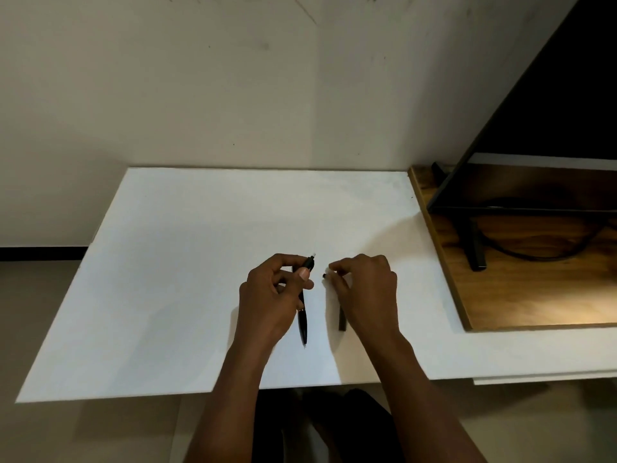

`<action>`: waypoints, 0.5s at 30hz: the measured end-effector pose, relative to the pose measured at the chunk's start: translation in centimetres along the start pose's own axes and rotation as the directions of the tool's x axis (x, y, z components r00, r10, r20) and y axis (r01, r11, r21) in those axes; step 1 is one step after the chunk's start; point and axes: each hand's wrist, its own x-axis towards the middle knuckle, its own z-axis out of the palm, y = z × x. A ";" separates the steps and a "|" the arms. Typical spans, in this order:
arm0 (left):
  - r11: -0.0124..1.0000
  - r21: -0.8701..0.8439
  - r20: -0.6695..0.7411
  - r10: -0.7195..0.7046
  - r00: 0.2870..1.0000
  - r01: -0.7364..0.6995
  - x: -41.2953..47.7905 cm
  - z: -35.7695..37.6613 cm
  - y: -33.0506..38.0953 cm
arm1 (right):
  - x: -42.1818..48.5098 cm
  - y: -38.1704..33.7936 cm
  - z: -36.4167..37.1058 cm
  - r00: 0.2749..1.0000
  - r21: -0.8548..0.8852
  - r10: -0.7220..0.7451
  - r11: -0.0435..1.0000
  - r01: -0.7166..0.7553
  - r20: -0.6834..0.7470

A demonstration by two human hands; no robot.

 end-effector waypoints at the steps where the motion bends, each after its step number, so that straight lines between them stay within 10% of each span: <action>1: 1.000 0.012 0.004 0.005 1.000 -0.005 0.0 0.0 0.0 | 0.0 -0.1 0.1 1.000 -0.043 -0.005 0.999 0.005 0.012; 7: 0.999 0.035 0.014 0.010 1.000 -0.011 0.0 0.2 0.0 | -0.2 -0.2 0.8 0.995 -0.155 -0.057 0.987 0.044 -0.081; 10: 0.999 0.041 0.011 0.001 1.000 -0.002 0.1 0.2 -0.1 | 0.1 -0.3 0.3 0.996 0.243 0.044 0.970 -0.025 -0.075; 12: 0.999 0.038 0.013 0.003 1.000 -0.003 0.1 0.1 0.0 | 0.3 -0.8 -1.1 0.987 0.666 0.158 0.735 -0.126 0.013; 15: 1.000 0.026 0.022 0.008 1.000 -0.009 0.1 0.2 0.2 | 0.3 -0.9 -2.6 0.976 0.858 0.141 0.468 -0.211 0.163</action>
